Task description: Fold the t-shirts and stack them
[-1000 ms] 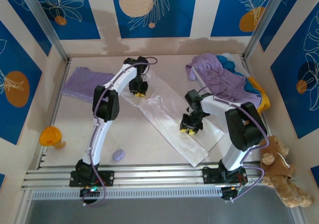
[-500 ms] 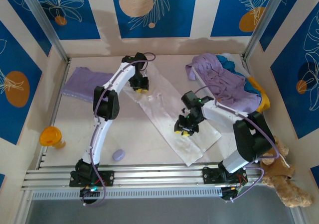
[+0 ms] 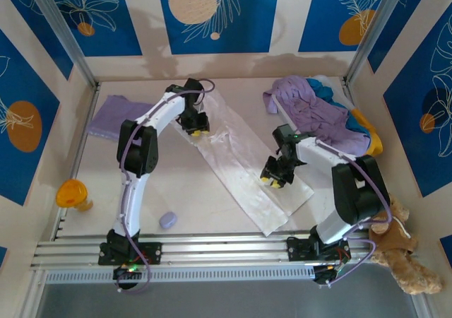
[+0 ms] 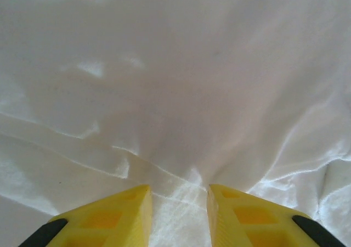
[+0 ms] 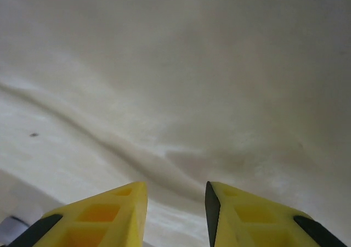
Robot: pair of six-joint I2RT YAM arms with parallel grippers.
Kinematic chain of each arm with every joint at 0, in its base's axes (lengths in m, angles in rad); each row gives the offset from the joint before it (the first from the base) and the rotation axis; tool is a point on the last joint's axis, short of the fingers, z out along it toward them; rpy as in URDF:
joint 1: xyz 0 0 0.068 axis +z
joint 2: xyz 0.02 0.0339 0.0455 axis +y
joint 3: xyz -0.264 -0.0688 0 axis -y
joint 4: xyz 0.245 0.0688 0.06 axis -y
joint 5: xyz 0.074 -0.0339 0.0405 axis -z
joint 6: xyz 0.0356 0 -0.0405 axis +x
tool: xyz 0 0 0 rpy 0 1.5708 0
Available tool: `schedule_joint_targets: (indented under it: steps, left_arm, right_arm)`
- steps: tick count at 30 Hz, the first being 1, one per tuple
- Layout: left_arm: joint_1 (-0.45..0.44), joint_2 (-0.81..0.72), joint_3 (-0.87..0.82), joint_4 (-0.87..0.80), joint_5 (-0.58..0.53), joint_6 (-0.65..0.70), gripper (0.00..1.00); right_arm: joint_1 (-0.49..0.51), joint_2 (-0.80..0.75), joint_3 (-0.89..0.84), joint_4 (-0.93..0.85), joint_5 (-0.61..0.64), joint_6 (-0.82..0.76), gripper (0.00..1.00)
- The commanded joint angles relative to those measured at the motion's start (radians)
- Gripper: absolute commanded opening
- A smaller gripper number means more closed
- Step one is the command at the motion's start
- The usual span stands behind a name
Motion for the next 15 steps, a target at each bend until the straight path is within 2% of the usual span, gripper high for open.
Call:
schedule_joint_targets:
  steps: [1, 7, 12, 15]
  left_arm:
    - [0.010, 0.027, -0.027, 0.033, 0.044, -0.040, 0.33]
    - [0.032, 0.080, -0.008, 0.031, 0.052, -0.044, 0.33]
    - [0.050, 0.142, 0.090, 0.013, 0.069, -0.011, 0.33]
    - [0.061, 0.198, 0.204, -0.001, 0.085, -0.005, 0.33]
  right_arm:
    - [0.014, 0.036, 0.031, -0.027, -0.009, 0.027, 0.35]
    - [0.049, 0.085, 0.034, -0.003, -0.030, 0.052, 0.34]
    - [0.129, 0.093, 0.032, 0.045, -0.037, 0.116, 0.33]
    - [0.190, 0.082, 0.021, 0.124, -0.087, 0.182, 0.33]
